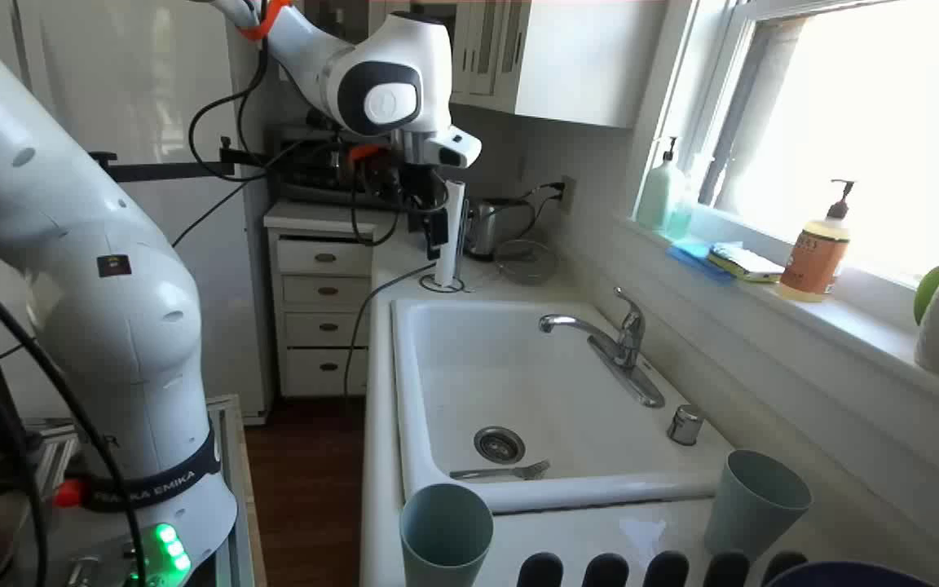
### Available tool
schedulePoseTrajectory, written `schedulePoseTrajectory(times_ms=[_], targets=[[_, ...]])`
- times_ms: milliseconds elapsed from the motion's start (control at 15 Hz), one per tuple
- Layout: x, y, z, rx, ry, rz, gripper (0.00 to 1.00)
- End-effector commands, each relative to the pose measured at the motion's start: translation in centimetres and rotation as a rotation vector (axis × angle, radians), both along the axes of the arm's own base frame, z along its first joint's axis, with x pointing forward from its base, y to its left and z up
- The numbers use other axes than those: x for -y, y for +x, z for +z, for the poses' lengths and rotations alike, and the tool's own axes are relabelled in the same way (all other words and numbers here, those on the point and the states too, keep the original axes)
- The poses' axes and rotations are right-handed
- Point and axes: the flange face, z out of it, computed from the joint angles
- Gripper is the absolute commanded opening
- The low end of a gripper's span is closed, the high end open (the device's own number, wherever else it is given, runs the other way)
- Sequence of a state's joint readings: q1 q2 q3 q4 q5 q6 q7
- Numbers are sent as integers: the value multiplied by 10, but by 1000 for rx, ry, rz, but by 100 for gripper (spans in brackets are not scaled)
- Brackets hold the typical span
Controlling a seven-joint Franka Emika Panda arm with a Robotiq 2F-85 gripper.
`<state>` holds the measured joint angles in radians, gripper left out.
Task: Move the tap to the left, pick up the fork from the sink and put it in the blue cup on the kitchen counter
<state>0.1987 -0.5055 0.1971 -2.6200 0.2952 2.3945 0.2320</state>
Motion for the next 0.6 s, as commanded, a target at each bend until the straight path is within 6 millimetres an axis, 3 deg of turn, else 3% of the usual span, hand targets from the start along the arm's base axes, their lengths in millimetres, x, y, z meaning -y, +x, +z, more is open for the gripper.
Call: schedulePoseTrajectory(times_ms=[0,133,267,533], targets=[[0,0,1,-1,0,0,100],[0,0,1,-1,0,0,100],[21,13,-5,-30,7,-93,100],[100,29,-8,-44,71,-323,100]])
